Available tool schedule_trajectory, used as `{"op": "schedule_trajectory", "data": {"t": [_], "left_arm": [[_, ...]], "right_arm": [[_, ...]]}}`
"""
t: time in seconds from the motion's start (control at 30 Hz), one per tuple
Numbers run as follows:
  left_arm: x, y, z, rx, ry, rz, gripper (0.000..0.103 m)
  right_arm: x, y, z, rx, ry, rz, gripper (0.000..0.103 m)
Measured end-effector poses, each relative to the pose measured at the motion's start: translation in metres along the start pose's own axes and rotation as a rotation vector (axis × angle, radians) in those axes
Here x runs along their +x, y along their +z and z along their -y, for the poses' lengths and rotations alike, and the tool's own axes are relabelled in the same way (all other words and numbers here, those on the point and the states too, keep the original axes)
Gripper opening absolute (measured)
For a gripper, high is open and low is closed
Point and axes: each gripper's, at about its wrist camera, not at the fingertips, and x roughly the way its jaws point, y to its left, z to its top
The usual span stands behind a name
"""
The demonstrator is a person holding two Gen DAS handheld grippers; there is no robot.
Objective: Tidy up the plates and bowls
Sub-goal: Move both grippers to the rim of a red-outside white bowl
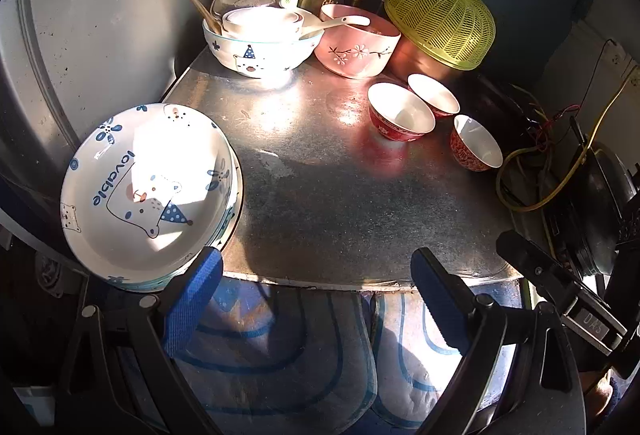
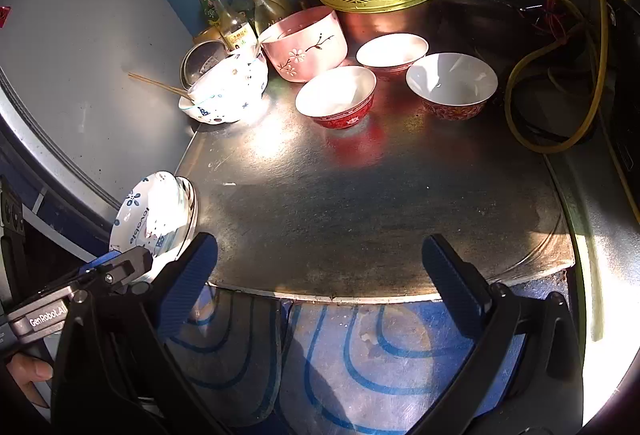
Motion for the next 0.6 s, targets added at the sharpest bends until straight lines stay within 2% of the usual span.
{"op": "schedule_trajectory", "data": {"t": [0.37, 0.6], "left_arm": [[0.013, -0.001, 0.016, 0.027, -0.016, -0.029, 0.096], [0.03, 0.012, 0.032, 0.06, -0.044, -0.05, 0.096]], "right_arm": [[-0.004, -0.008, 0.016, 0.035, -0.025, -0.002, 0.103], [-0.001, 0.0, 0.033, 0.082, -0.059, 0.005, 0.103]]}}
